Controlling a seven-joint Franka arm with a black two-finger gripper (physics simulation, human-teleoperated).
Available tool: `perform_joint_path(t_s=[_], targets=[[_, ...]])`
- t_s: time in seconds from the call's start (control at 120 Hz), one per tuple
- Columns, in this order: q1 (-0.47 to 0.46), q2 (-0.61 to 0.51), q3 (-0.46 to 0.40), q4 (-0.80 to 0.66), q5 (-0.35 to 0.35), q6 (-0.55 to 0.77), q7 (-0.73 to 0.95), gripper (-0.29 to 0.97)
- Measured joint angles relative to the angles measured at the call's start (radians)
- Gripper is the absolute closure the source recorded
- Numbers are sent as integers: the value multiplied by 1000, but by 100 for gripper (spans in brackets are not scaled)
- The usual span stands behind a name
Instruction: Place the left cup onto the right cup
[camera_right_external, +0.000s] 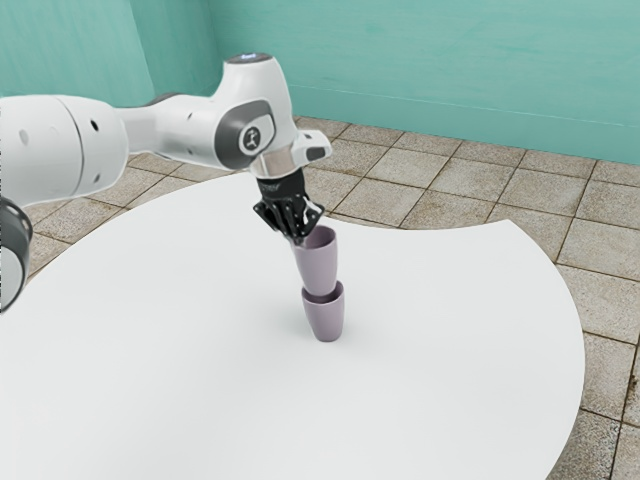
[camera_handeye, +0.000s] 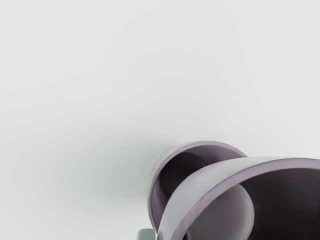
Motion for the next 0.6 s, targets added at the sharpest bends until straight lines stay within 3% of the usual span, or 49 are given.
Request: perform_joint_path(t_s=[0.6], targets=[[7, 32, 0, -8, -5, 26, -11, 78]])
